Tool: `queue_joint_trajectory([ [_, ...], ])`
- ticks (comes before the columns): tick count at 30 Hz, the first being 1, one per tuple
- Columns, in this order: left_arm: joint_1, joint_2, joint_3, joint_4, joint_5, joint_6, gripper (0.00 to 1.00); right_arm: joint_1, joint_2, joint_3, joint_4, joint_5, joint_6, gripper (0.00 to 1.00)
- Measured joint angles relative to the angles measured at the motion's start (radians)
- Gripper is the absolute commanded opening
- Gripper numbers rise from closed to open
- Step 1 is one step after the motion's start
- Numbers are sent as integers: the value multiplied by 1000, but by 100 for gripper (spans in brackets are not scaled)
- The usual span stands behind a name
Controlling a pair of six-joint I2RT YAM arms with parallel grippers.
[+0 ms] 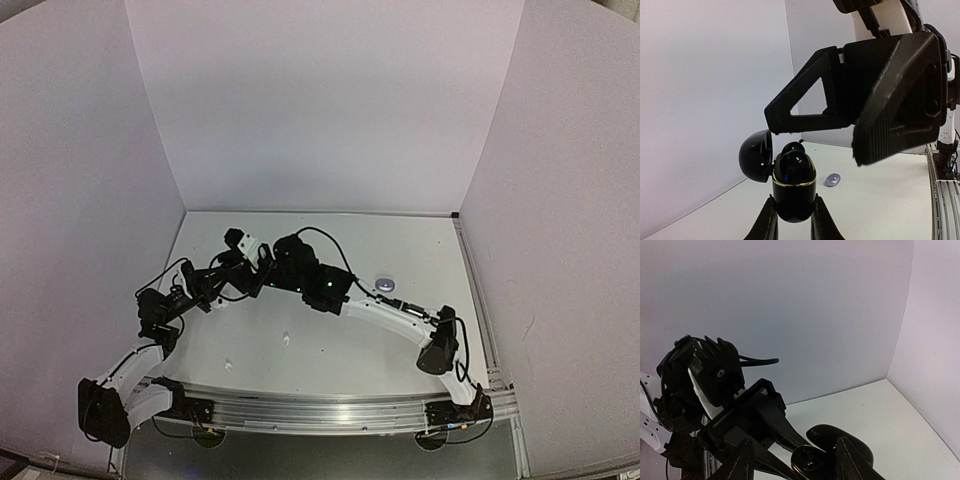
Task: Insert the wireless bluetooth earbuds into the charging case
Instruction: Insert the left earbud into the left side groove of the charging case, then close the charging case with the earbuds.
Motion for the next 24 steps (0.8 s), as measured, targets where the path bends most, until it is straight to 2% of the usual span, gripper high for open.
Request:
queue_joint_trajectory([
  [5,0,0,0,-1,2,1,0,-15,-7,9,0,-40,55,60],
  [10,0,0,6,-49,48,49,0,-53,-11,37,-1,-53,216,62],
  [18,0,-5,21,-155,148,183,0,-156,-14,40,-70,-10,477,57],
  [24,0,-5,27,-158,174,200,0,-154,21,69,-110,-110,575,50],
])
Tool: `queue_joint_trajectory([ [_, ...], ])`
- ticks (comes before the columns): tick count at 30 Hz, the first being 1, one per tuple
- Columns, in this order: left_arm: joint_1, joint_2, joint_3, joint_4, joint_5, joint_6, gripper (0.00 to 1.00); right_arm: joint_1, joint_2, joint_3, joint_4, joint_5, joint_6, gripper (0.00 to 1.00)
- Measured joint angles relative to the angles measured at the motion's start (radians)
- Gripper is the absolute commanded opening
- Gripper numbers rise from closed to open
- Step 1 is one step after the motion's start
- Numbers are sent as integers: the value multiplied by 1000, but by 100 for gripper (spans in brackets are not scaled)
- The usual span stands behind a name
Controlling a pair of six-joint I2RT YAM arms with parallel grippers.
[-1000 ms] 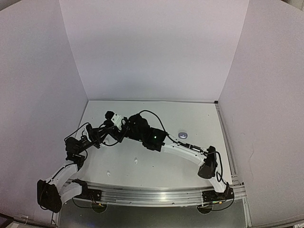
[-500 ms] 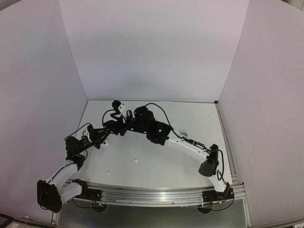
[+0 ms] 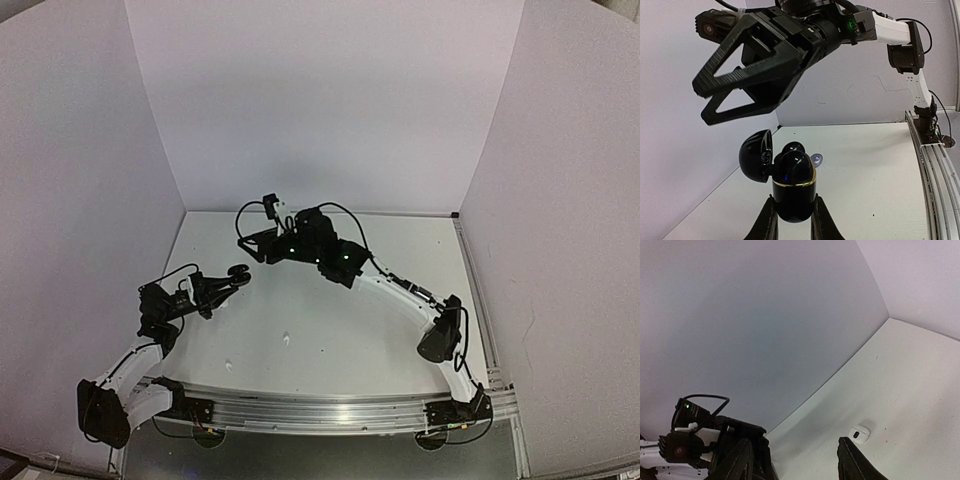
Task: Insert the wireless bluetooth earbuds into the charging case
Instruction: Close the charging case with the earbuds.
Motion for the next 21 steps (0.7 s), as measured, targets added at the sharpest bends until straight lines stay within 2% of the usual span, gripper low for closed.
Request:
queue_joint_trajectory([
  [7,0,1,0,4,-5,-44,0,13,14,-1,-35,-133,53,42],
  [21,0,16,3,-9,-58,-79,0,11,14,-52,-38,-265,56,36],
])
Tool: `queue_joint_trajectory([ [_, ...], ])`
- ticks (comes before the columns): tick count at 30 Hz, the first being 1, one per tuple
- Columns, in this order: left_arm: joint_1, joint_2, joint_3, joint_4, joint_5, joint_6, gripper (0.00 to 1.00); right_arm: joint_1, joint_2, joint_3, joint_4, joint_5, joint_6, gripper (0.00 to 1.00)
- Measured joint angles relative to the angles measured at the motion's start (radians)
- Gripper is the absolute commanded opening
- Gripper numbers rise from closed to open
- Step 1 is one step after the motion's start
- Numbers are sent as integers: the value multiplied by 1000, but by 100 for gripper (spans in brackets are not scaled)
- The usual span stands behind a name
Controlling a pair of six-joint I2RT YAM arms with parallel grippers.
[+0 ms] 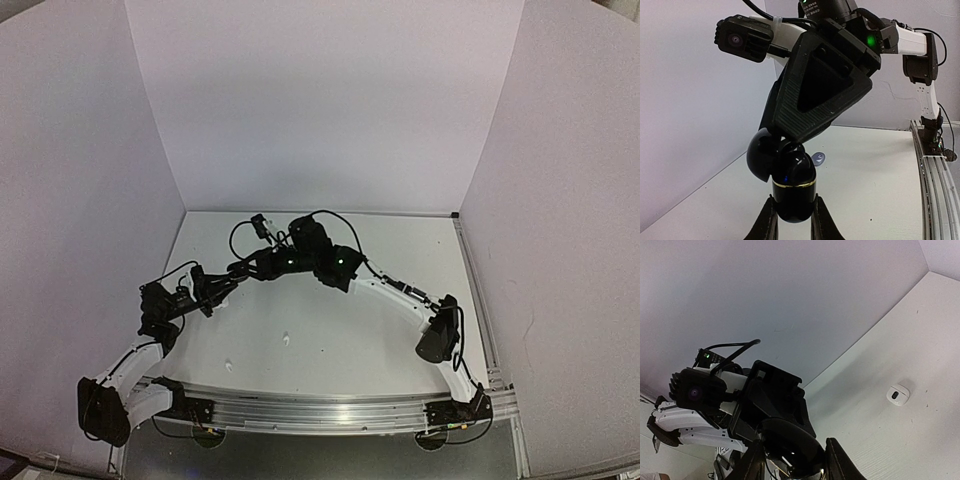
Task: Insert the wireless bluetooth earbuds into the charging case
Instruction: Close the charging case with the earbuds.
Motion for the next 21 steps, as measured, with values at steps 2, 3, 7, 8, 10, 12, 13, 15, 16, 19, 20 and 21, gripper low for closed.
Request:
queue_joint_trajectory([
  [2,0,0,0,-5,-1,0,0,-1,0,-2,0,-6,-5,37],
  [3,0,0,0,-6,-1,0,0,-1,0,-3,0,-9,-7,37],
  [7,0,0,0,-6,-1,1,0,-3,-1,-3,0,-25,-20,38],
  [8,0,0,0,-6,-1,1,0,-4,-1,-3,0,-29,-25,38],
  [10,0,0,1,-7,0,1,0,-6,-2,-6,0,-39,-32,39],
  [12,-1,0,2,-8,0,1,0,-7,-7,-15,1,-49,-44,41],
  [13,-2,0,2,-10,0,1,0,-7,-12,-22,1,-52,-51,42],
  [15,-4,0,2,-14,2,1,0,-7,-24,-40,2,-59,-65,44],
  [16,-6,0,2,-15,3,1,0,-7,-32,-50,2,-61,-74,44],
  [19,-8,0,4,-16,7,1,0,-6,-51,-69,0,-67,-99,47],
  [20,-8,0,6,-16,8,1,0,-6,-54,-72,1,-68,-107,47],
  [21,-9,0,7,-16,8,2,0,-5,-58,-75,1,-69,-115,47],
])
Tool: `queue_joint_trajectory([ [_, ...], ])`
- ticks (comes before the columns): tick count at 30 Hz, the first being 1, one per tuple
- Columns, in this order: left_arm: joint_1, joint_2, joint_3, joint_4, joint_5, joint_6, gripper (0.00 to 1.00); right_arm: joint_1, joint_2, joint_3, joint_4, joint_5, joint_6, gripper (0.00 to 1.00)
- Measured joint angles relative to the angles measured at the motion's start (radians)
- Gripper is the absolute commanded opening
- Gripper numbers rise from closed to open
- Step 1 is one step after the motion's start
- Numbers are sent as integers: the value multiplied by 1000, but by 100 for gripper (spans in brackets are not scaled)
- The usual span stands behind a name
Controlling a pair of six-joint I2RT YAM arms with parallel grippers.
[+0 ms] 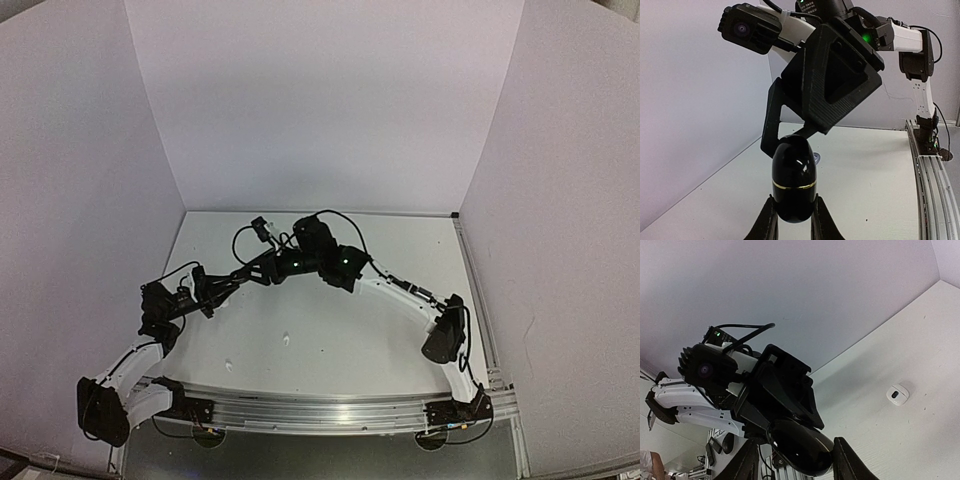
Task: Insert the wireless bluetooth earbuds into the charging case
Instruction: Close the charging case with the earbuds.
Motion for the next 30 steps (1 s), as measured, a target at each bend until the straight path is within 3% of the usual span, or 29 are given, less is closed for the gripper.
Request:
queue_joint_trajectory([
  [7,-2,0,2,-6,8,-19,0,7,-36,-57,6,13,-52,57],
  [13,4,12,2,31,26,-178,0,20,-79,-111,-3,47,-140,60],
  [18,5,43,2,130,79,-372,0,21,-82,-111,-3,42,-188,57],
  [21,5,47,2,164,104,-445,0,16,-82,-110,-3,25,-195,49],
  [30,5,54,2,217,140,-563,0,3,-34,-20,-1,-47,-195,35],
])
